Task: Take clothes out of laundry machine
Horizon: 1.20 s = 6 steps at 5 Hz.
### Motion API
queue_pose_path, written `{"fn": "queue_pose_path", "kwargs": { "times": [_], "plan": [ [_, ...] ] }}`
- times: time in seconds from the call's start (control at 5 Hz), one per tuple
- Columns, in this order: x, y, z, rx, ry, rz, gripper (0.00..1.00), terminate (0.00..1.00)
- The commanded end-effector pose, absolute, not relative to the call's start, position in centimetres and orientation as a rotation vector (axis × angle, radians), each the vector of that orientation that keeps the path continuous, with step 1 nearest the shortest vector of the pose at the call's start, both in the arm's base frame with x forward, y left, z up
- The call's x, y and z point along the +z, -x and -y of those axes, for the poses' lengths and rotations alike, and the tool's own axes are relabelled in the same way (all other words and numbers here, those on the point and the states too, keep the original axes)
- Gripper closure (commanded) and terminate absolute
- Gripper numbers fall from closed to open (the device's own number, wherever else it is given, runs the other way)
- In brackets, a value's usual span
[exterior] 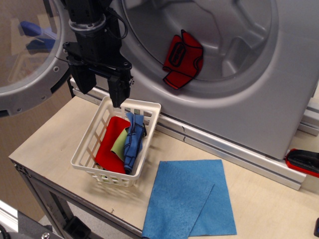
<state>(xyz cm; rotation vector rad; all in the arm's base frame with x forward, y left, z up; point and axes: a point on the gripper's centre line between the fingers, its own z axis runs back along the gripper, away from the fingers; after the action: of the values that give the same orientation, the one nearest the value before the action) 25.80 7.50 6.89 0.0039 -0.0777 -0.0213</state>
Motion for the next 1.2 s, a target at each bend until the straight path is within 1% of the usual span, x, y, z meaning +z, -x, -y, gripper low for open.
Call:
{"fn": "queue_pose_path", "kwargs": {
  "times": [0.0,0.2,0.6,0.8,1.0],
  "plan": [
    [6.9,-25.8,-7.5,-0.021,-0.004,0.078,0.00,0.00],
    [7.3,-28.2,-6.9,0.023,0.010,0.095,0.00,0.00],
    [8.0,-32.9,-5.5,0.054,-0.080,0.299,0.00,0.00],
    [7.6,-35.2,-4.8,0.004,-0.135,0.357,0.00,0.00],
    [7.4,-38.4,-5.1,0.053,-0.143,0.337,0.00,0.00]
  ]
}}
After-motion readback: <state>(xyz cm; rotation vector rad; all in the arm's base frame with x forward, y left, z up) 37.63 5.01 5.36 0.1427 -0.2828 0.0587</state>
